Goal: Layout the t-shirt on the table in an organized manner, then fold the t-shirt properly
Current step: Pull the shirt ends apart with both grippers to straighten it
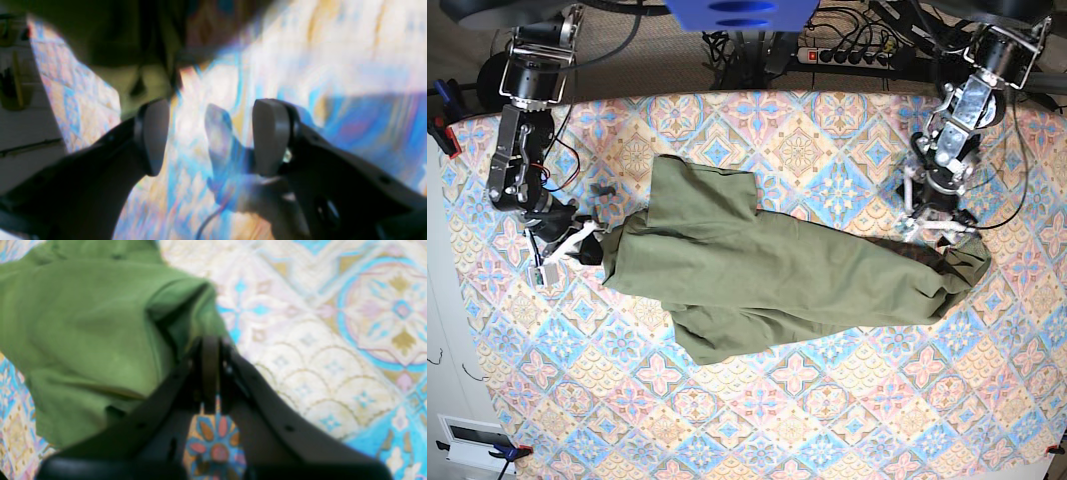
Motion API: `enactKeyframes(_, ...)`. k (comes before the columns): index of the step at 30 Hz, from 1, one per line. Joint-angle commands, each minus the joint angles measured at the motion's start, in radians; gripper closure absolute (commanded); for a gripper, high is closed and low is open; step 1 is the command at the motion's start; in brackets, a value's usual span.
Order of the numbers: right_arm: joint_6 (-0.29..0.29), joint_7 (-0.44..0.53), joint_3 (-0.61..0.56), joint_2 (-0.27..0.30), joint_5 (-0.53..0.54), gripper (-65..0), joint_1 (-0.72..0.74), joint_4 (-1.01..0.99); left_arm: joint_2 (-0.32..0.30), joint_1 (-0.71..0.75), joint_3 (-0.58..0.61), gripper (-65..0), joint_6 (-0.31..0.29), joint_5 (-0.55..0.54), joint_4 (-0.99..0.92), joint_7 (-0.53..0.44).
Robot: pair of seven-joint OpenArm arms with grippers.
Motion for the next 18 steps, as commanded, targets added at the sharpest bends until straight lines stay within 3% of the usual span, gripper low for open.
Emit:
enactKeyframes(1,0.002,0.020,0.006,0.020,0.013,-1.5,0.018,0.018,0.006,-0.014,-0.007,-38.8,0.016,0.017,0.018,-0.013)
enactKeyframes(7,0.002,0.022,0.009,0.020,0.013,-1.5,0.018,0.019,0.104,-0.062,-0.004,-38.8,0.011,0.132,0.005,-0.013)
enactKeyframes(13,0.002,0.019,0.008,0.020,0.016,-1.5,0.018,0.019,0.117,-0.178,0.125,-38.8,0.014,0.156,-0.119,-0.013)
enactKeyframes(18,0.002,0.019,0.011,0.020,0.016,-1.5,0.018,0.019,0.166,-0.217,0.137,-38.8,0.014,0.159,-0.127,-0.010)
